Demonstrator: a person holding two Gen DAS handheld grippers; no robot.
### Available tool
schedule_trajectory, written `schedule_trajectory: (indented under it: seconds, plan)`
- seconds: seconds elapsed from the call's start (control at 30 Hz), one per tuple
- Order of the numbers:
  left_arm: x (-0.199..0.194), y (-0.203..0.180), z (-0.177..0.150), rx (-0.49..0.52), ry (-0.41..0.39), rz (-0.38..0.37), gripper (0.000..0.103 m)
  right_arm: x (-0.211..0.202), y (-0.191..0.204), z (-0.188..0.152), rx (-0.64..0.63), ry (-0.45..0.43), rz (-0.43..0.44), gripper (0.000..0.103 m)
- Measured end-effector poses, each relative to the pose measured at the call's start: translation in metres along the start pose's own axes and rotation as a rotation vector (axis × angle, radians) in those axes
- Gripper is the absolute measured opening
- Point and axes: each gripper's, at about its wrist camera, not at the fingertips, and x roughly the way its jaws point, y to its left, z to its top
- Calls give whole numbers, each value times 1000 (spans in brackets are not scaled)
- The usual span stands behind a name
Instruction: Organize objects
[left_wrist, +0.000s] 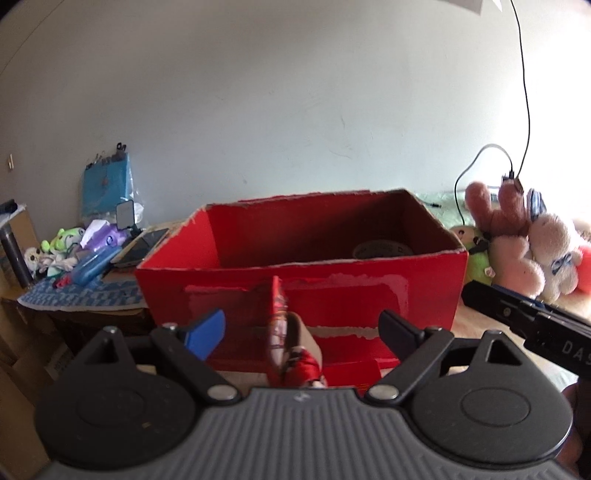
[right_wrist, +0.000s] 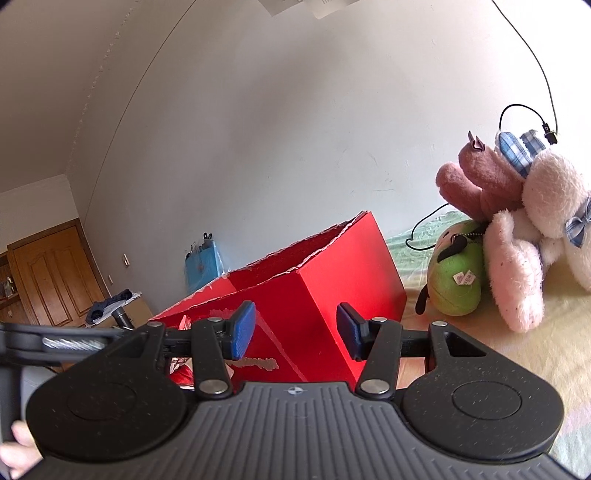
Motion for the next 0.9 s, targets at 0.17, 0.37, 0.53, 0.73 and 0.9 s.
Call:
schedule_trajectory:
  seconds: [0.17, 0.37, 0.53, 0.73, 0.9]
  plan:
    - [-18, 32, -4, -69, -29, -17, 91, 1, 3, -1, -13, 21, 36, 53]
    - [-27, 40, -21, -49, -27, -52, 91, 4, 12, -4, -48, 72, 92, 53]
    - [-29, 31, -35, -23, -5, -111, 91, 5, 17, -6, -66, 97, 115, 52]
    - [-25, 19, -43, 0, 11, -161, 91, 8, 17, -7, -52, 126, 137, 52]
    - [-8, 16, -51, -24, 76, -189, 85, 7, 18, -8, -46, 141, 165, 52]
